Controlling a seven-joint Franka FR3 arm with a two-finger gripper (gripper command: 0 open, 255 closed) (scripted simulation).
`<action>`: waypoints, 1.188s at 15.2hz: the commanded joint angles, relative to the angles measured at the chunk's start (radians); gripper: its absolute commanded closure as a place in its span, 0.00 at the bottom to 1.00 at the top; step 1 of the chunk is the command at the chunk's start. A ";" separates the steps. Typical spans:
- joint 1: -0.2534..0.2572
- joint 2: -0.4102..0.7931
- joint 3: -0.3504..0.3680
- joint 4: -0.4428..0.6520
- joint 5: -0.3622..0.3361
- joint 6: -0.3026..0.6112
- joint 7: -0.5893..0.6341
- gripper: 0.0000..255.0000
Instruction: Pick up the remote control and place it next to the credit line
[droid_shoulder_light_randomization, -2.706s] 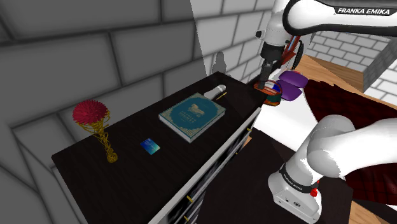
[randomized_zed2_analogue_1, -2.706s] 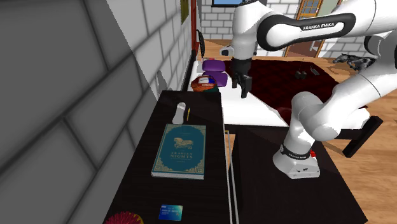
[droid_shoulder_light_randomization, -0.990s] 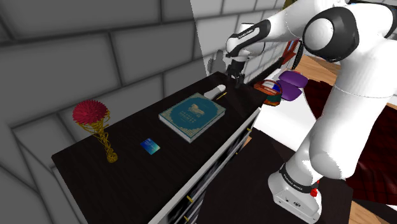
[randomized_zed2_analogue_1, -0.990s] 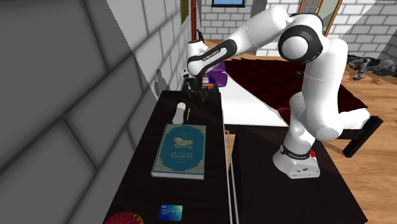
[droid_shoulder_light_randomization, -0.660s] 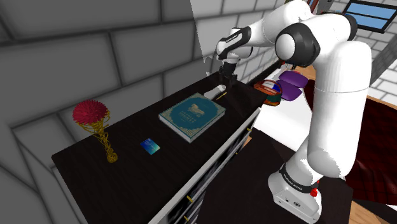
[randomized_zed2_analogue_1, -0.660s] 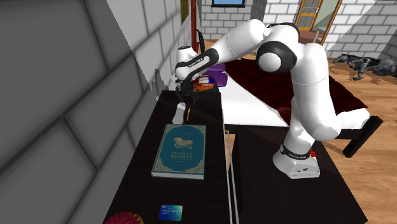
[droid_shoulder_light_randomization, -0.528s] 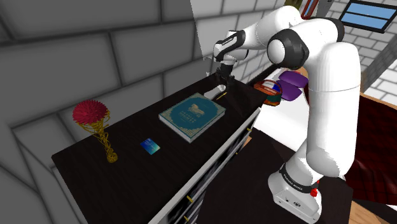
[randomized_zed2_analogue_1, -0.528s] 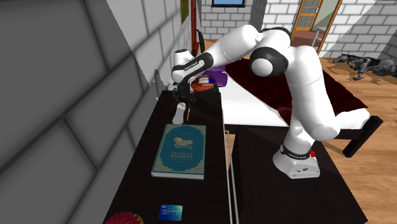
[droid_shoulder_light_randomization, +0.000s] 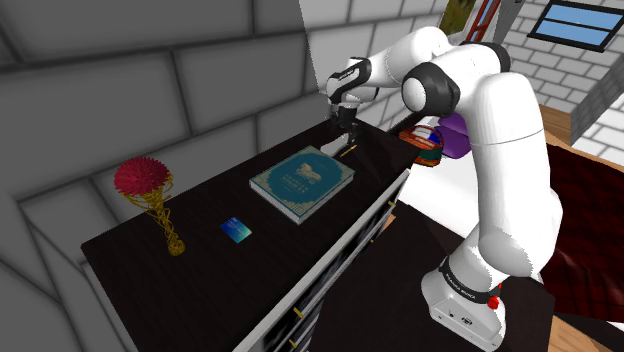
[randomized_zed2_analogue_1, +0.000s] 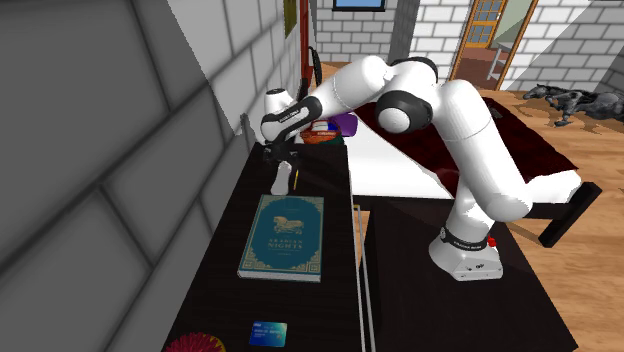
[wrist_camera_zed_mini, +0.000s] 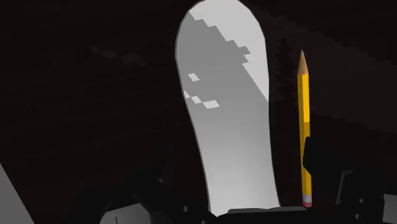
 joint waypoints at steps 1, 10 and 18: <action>-0.005 0.018 0.007 0.000 0.008 0.018 -0.006 0.00; -0.008 0.031 0.011 -0.002 0.014 0.032 -0.009 0.00; -0.008 0.031 0.011 -0.002 0.014 0.032 -0.009 1.00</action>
